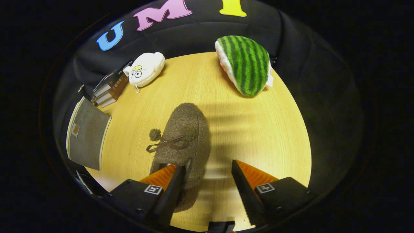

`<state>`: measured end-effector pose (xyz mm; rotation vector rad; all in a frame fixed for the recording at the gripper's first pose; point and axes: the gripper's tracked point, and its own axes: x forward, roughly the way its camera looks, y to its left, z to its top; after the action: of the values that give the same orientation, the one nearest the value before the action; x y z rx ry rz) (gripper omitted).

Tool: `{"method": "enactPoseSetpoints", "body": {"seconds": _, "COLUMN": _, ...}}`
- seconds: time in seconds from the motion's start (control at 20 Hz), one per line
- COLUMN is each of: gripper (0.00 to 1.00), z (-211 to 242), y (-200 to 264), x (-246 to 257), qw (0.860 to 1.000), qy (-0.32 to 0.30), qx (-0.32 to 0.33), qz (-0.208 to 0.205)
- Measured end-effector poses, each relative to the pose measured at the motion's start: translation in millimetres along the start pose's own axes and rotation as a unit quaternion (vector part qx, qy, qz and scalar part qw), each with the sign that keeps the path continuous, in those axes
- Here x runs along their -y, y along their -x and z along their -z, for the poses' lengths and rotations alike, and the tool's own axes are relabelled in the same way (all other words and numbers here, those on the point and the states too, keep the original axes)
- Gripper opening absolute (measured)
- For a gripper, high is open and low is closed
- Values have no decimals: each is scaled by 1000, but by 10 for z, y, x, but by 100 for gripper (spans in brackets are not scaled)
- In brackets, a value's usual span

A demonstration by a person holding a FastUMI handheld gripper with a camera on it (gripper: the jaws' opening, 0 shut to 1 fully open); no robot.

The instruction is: Open the storage box then place both shoes into the box .Put the left shoe in first, then the right shoe, with the right side of both shoes facing outward in a uniform manner.

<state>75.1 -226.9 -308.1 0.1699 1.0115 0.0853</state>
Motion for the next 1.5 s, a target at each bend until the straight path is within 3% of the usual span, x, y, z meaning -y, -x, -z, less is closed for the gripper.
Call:
{"method": "enactPoseSetpoints", "body": {"seconds": 0.05, "gripper": 81, "z": 4, "y": -33, "x": -42, "qw": 1000, "qy": -9, "qx": -5, "qz": -5}}
{"method": "enactPoseSetpoints", "body": {"seconds": 0.1, "gripper": 62, "z": 9, "y": -44, "x": -90, "qw": 1000, "qy": -23, "qx": -10, "qz": -10}}
{"method": "enactPoseSetpoints", "body": {"seconds": 0.2, "gripper": 36, "z": 56, "y": -86, "x": -128, "qw": 999, "qy": -51, "qx": -18, "qz": -1}}
{"method": "enactPoseSetpoints", "body": {"seconds": 0.35, "gripper": 24, "z": 60, "y": -87, "x": -83, "qw": 995, "qy": -95, "qx": 0, "qz": 17}}
{"method": "enactPoseSetpoints", "body": {"seconds": 0.4, "gripper": 11, "z": 49, "y": -68, "x": -68, "qw": 994, "qy": -108, "qx": 10, "qz": 16}}
{"method": "enactPoseSetpoints", "body": {"seconds": 0.45, "gripper": 8, "z": 93, "y": -62, "x": -83, "qw": 993, "qy": -114, "qx": 10, "qz": 10}}
{"method": "enactPoseSetpoints", "body": {"seconds": 0.75, "gripper": 5, "z": 181, "y": 180, "x": -263, "qw": 993, "qy": -113, "qx": 10, "qz": -8}}
{"method": "enactPoseSetpoints", "body": {"seconds": 1.1, "gripper": 5, "z": -23, "y": 825, "x": -973, "qw": 988, "qy": -136, "qx": 33, "qz": -58}}
{"method": "enactPoseSetpoints", "body": {"seconds": 1.5, "gripper": 5, "z": -216, "y": 1600, "x": -1900, "qw": 988, "qy": -105, "qx": 84, "qz": -81}}
